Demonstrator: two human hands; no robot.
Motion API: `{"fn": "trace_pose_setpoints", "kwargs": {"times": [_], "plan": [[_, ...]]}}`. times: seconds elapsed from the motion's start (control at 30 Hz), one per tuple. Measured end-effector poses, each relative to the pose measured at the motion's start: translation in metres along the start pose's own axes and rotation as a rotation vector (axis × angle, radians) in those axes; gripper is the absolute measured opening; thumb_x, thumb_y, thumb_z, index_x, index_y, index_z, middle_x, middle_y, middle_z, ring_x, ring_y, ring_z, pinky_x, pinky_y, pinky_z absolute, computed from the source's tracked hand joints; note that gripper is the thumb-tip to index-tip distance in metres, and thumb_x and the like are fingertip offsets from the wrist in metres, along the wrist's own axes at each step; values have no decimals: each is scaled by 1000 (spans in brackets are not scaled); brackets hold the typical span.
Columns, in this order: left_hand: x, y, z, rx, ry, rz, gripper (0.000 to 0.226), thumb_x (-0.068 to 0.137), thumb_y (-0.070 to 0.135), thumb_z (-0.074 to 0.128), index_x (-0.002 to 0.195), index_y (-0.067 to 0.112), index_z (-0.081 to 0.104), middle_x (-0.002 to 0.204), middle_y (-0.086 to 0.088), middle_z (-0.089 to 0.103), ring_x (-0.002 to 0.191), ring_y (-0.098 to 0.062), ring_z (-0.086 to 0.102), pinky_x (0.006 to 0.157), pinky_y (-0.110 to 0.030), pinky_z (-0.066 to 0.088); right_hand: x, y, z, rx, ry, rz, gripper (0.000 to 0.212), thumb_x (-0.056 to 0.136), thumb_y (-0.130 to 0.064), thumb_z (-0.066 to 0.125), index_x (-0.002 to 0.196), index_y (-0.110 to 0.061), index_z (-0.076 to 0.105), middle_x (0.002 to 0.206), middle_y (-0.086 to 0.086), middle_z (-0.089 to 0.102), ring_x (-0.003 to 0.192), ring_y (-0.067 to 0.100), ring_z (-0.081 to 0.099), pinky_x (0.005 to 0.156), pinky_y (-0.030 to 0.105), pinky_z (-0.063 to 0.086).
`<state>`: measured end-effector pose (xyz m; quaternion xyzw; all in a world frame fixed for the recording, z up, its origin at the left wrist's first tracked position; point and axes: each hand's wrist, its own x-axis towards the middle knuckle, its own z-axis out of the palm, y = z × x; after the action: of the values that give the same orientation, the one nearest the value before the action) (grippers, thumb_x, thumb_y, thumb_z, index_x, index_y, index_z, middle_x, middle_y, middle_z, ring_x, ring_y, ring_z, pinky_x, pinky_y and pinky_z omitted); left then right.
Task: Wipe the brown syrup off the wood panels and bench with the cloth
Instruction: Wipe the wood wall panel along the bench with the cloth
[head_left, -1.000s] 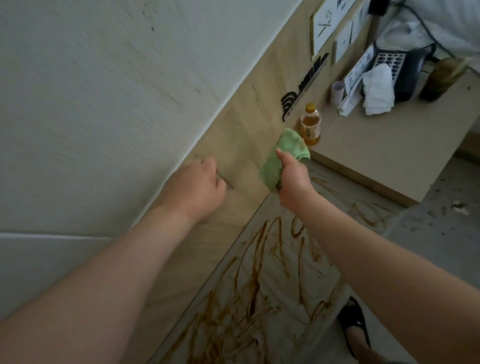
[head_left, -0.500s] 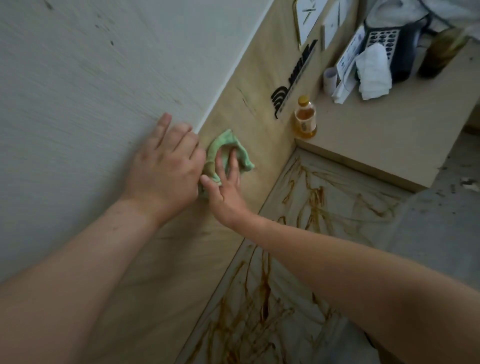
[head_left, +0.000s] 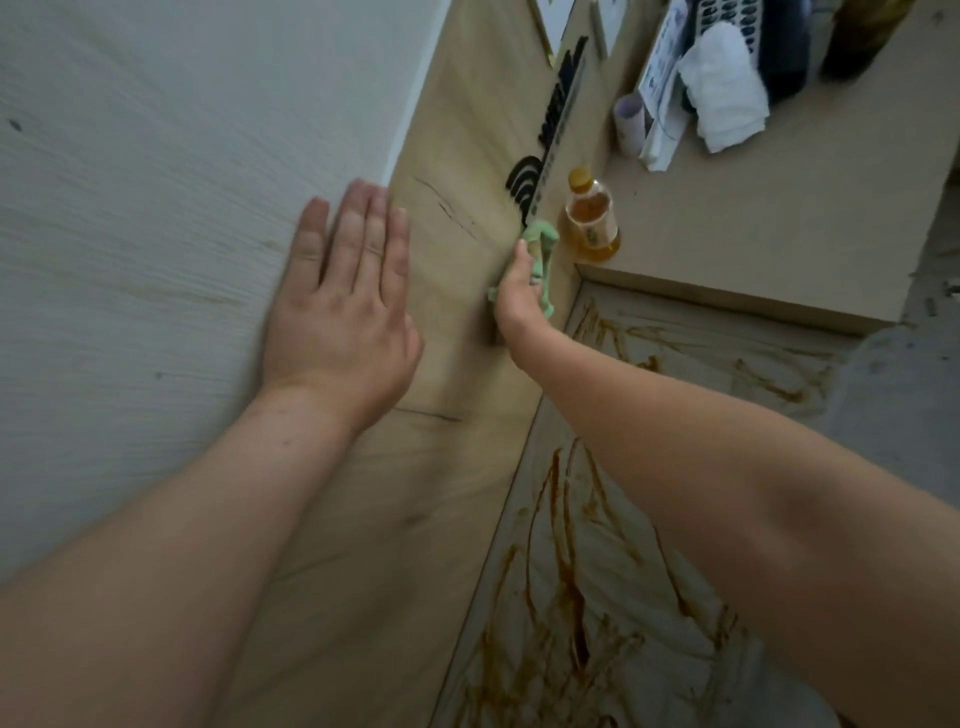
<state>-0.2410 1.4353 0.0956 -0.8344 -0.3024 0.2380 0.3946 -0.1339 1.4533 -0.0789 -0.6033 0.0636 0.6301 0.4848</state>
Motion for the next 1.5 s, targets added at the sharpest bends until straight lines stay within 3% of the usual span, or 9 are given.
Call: {"fn": "trace_pose_setpoints", "kwargs": {"times": [0.07,0.27,0.53,0.73,0.93,1.13,1.27,1.4,1.5], "plan": [[0,0,6,-5,5,22,78,100,41,11,160,-5,-9,168,-28,-9,157,-42,-12,123,-57,-17,-2,2,-1,19,-11,-26,83,100,-74,29,166,-29,7,173,7,8,159,33,3,126,53,3],[2,0,11,-9,16,48,84,99,47,14,158,-7,-12,166,-32,-13,155,-44,-16,121,-61,-18,-52,-34,33,-27,-60,-546,74,102,-68,29,165,-35,6,172,-3,11,159,19,-1,126,51,1],[4,0,14,-48,43,55,83,99,45,19,158,-6,-10,166,-32,-11,155,-45,-16,123,-62,-13,-38,-122,28,-111,30,-533,73,108,-62,14,166,-19,7,174,-3,-4,160,24,-7,126,57,-4],[5,-2,12,-44,37,48,84,100,47,15,155,-7,-17,165,-33,-16,154,-45,-19,121,-61,-18,-61,-57,29,-163,-81,-588,76,103,-68,19,167,-28,8,174,-4,8,160,21,2,128,53,3],[5,-1,10,-54,24,48,81,101,42,16,155,-8,-17,164,-34,-15,154,-46,-19,120,-62,-20,-24,-148,20,-106,-10,-584,79,100,-74,15,166,-31,7,174,1,3,160,27,-5,126,62,-2],[5,0,8,-46,19,40,82,100,45,16,157,-6,-12,165,-34,-14,155,-46,-17,123,-63,-13,-36,-13,15,-111,-165,-739,71,99,-67,26,164,-45,7,172,-17,3,159,9,-5,128,54,4],[4,0,5,-53,17,33,80,100,45,10,159,-6,-10,165,-34,-13,155,-46,-16,124,-63,-7,-46,103,1,-220,-218,-459,81,92,-72,34,160,-52,-5,173,-11,-1,159,18,-1,123,50,11],[3,1,8,-20,22,48,80,100,45,13,161,-3,-5,165,-34,-12,155,-47,-15,123,-63,-6,2,69,-7,-182,-19,-167,110,73,-96,20,164,-36,3,172,6,10,158,34,3,124,59,11],[4,2,8,-31,39,37,79,99,44,16,162,-2,-2,166,-34,-10,155,-47,-14,123,-64,-7,8,26,9,-36,34,-410,82,94,-77,28,160,-29,19,163,4,20,153,32,17,123,58,17]]}}
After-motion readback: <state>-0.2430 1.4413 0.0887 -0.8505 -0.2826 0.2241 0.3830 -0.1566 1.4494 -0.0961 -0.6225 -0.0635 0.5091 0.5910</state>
